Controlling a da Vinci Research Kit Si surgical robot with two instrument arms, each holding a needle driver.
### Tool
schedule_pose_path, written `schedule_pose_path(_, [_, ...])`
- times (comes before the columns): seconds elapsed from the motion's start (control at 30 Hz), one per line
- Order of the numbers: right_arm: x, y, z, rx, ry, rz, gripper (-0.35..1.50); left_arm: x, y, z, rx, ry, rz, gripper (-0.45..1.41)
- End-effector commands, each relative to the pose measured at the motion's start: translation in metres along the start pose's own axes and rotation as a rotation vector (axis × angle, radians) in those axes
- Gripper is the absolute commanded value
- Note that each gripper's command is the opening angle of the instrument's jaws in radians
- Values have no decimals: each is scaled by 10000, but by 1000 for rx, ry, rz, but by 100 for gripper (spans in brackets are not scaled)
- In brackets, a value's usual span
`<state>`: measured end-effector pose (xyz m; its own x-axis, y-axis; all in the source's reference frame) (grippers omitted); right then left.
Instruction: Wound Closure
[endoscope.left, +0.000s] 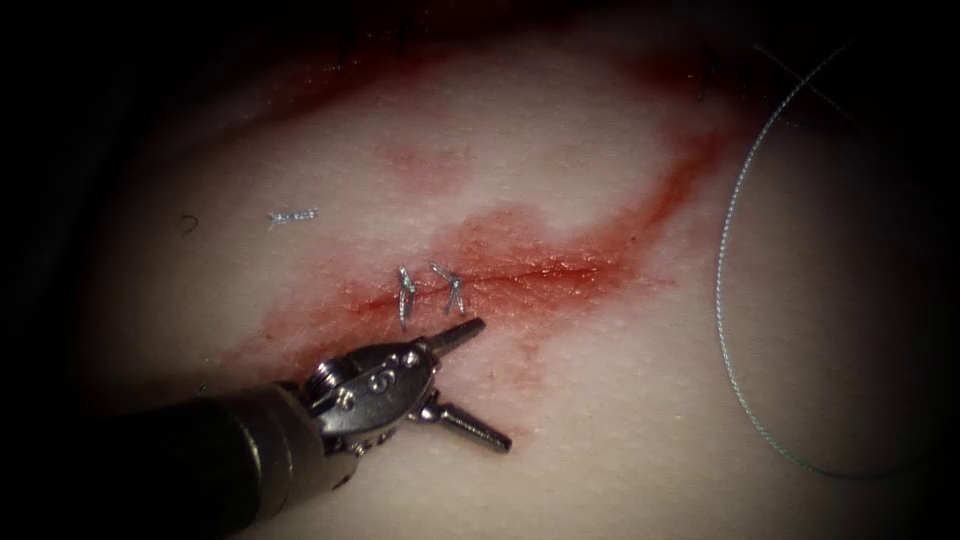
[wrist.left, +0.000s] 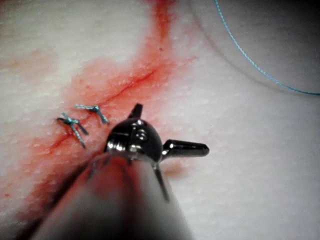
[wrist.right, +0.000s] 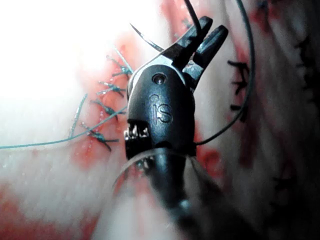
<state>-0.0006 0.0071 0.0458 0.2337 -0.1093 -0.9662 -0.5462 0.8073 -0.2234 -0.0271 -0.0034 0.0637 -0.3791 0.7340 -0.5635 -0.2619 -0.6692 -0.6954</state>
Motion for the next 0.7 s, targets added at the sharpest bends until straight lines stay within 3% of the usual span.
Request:
schedule_pose_path(0.03, [-4, -24, 13, 38, -7, 75, -35, -4, 0, 8, -1, -1, -1, 111])
schedule_pose_path(0.1, [-5, -38, 17, 66, -18, 144, -35, -4, 0, 8, -1, -1, 0, 111])
schedule_pose_path(0.2, [-16, -85, 33, 135, -35, 289, -35, -5, 2, 9, -1, -1, 1, 111])
schedule_pose_path(0.4, [-40, -122, 54, 138, -8, 355, -35, -9, 5, 8, -1, -10, 4, 111])
schedule_pose_path(0.53, [-73, -155, 65, 133, 3, 391, -35, -15, 6, 5, -3, -17, 10, 111])
schedule_pose_path(0.7, [-98, -180, 69, 145, 30, 405, -35, -18, 7, 3, -5, -18, 14, 99])
